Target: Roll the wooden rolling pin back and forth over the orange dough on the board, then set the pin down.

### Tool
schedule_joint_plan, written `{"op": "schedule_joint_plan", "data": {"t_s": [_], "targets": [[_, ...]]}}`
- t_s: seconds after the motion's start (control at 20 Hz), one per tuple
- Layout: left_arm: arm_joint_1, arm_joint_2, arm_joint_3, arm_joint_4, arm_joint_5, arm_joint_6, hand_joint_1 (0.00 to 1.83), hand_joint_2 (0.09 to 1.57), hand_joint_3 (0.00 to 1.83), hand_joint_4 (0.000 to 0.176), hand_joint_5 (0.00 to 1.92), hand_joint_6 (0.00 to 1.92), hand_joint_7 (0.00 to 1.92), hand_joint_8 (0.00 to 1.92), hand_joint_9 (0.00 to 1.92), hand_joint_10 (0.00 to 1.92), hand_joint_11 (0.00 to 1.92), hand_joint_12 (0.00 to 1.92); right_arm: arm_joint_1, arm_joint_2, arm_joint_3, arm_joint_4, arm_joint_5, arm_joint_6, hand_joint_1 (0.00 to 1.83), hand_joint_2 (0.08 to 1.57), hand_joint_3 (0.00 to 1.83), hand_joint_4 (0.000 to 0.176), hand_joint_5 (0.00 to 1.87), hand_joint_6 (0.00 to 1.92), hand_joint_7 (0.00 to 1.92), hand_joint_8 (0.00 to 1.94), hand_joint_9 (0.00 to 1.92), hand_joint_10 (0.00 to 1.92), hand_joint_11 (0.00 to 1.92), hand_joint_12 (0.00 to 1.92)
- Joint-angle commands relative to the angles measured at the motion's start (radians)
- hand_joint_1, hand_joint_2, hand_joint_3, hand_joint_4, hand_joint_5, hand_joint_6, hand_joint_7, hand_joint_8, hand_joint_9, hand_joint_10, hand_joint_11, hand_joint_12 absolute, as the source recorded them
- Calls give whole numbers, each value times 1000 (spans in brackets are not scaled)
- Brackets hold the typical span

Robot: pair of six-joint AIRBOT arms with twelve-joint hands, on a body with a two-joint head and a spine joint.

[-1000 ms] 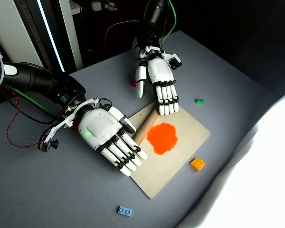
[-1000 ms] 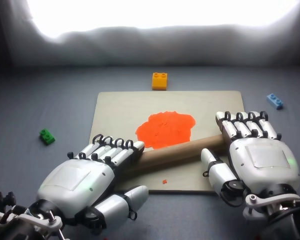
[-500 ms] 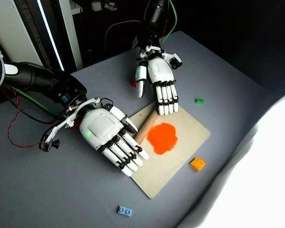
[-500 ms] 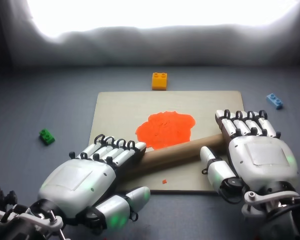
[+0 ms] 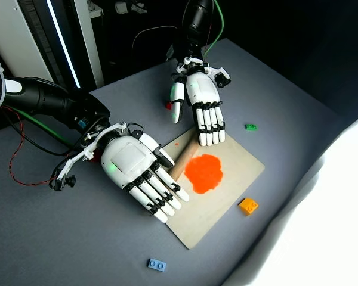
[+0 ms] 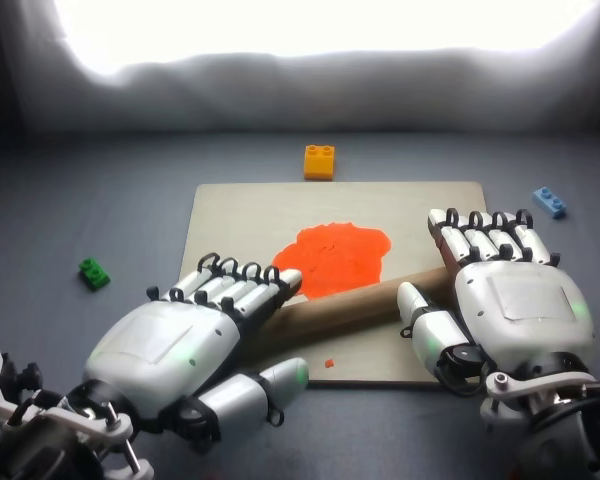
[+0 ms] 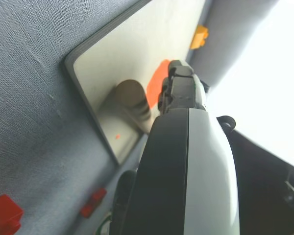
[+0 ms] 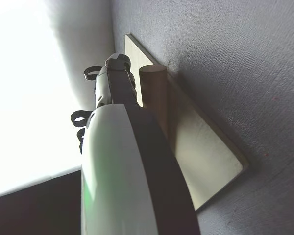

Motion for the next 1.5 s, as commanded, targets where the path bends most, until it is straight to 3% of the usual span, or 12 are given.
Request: {"op": "schedule_joint_plan", "data": {"t_s": [0.0, 0.1, 0.55, 0.85, 1.05, 1.15, 1.25, 1.35, 1.45], "targets": [[-10, 8, 4, 45, -93, -4, 0, 1482, 0, 0, 135, 5, 187, 2, 139, 11, 0, 247, 13, 9, -1, -76, 93, -1, 0, 1520, 1, 0, 161, 8, 197, 2, 153, 6, 0, 186], [-18, 13, 5, 45, -86, -4, 0, 1482, 0, 0, 124, 1, 174, 2, 119, 2, 0, 176, 18, 12, -1, -76, 93, -1, 0, 1516, 0, 0, 175, 11, 229, 9, 180, 14, 0, 290], [-70, 61, 3, 47, -15, 9, 0, 1484, 0, 0, 110, 2, 163, 0, 106, 1, 0, 137, 57, 49, -2, -80, 79, -2, 0, 1518, 1, 0, 181, 5, 248, 2, 192, 7, 0, 308], [-190, 143, -6, 63, 167, 90, 0, 1482, 0, 0, 108, 4, 169, 3, 118, 3, 0, 182, 77, 156, -32, -166, -1, -8, 0, 1503, 0, 0, 169, 4, 235, 2, 183, 1, 0, 284], [-333, 201, -12, 68, 360, 179, 0, 1484, 0, 0, 141, 16, 182, 6, 115, 1, 0, 188, 94, 272, -109, -166, -87, -8, 0, 1478, 0, 0, 221, 20, 278, 10, 197, 7, 0, 380], [-397, 221, -19, 68, 435, 207, 0, 1488, 1, 0, 148, 11, 188, 2, 118, 1, 0, 187, 109, 331, -147, -166, -142, -6, 0, 1457, 0, 0, 280, 39, 345, 19, 251, 22, 0, 541], [-456, 238, -28, 68, 519, 241, 0, 1486, 0, 0, 183, 16, 231, 10, 131, 5, 0, 189, 125, 383, -177, -166, -198, 15, 0, 1430, 0, 0, 404, 88, 471, 46, 385, 69, 0, 968], [-531, 251, -35, 68, 651, 285, 0, 1478, 0, 0, 248, 31, 328, 28, 189, 22, 0, 324, 144, 444, -207, -166, -246, 23, 3, 1441, 0, 0, 508, 137, 582, 71, 512, 123, 0, 1205], [-599, 254, -38, 67, 728, 294, 0, 1476, 0, 0, 289, 40, 389, 36, 231, 33, 0, 402, 161, 531, -233, -167, -325, 27, 3, 1444, 0, 0, 547, 161, 631, 83, 561, 155, 0, 1280]]}}
